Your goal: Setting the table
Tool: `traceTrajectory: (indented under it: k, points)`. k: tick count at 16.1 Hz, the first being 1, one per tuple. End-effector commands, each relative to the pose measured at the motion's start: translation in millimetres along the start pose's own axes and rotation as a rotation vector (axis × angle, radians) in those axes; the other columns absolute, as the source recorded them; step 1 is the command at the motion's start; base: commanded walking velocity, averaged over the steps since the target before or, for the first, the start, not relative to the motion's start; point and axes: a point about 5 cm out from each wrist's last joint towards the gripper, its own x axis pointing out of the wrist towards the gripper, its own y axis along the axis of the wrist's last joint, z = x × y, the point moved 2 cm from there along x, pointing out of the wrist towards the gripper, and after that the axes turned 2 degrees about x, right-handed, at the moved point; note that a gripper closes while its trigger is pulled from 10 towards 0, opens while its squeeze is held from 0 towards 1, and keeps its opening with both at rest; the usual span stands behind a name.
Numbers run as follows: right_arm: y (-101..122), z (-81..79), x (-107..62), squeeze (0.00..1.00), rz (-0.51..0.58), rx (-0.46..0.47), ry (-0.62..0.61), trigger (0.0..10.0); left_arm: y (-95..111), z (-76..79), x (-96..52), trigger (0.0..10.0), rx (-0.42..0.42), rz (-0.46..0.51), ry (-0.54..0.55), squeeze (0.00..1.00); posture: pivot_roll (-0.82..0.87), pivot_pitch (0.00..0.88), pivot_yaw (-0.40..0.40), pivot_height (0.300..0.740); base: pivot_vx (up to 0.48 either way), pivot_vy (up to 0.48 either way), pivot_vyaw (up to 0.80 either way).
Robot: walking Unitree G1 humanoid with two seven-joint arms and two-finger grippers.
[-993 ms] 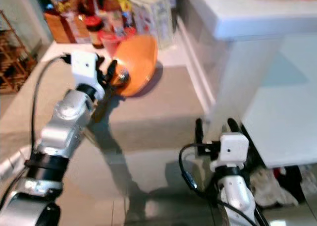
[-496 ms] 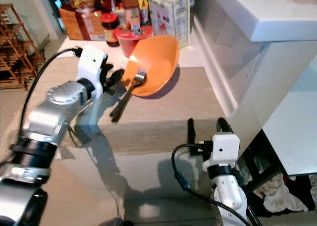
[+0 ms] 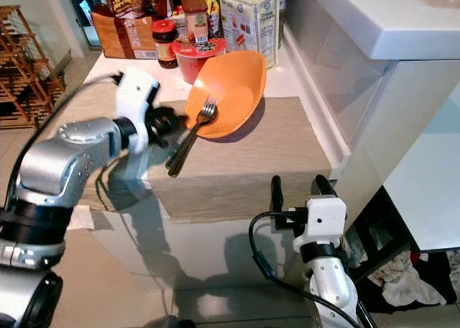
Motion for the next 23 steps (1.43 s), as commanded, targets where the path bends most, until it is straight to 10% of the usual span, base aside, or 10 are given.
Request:
traceTrajectory:
  k: [1,18,19,20,23]
  points:
    - [-0.9,-1.5,-0.6,0.00,-0.002,0.002,0.006,10.0,-3.6,3.5,-1.6,10.0,-0.006,-0.024,-0.015,0.00,-0.11,0.020,0.061,0.740,0.000,0.000,0.00]
    - [-0.7,-1.4,-1.0,0.00,-0.010,-0.003,0.007,10.0,-38.5,3.2,17.2,10.0,-0.007,-0.193,0.038,0.00,-0.12,0.034,0.064,0.740,0.000,0.000,0.00]
    - [-0.8,-1.2,-1.1,0.00,-0.011,-0.004,0.008,10.0,-39.5,2.4,18.4,6.1,-0.013,-0.191,0.047,0.00,-0.12,0.034,0.064,0.740,0.000,0.000,0.00]
    - [-0.5,-1.1,-1.3,0.00,-0.012,-0.005,0.008,10.0,-39.0,1.6,19.7,0.0,-0.015,-0.184,0.051,0.00,-0.13,0.037,0.061,0.740,0.000,0.000,0.00]
    - [-0.4,-0.9,-1.4,0.00,-0.013,-0.005,0.009,10.0,-34.6,-2.8,21.5,0.0,-0.016,-0.156,0.080,0.00,-0.13,0.037,0.060,0.740,0.000,0.000,0.00]
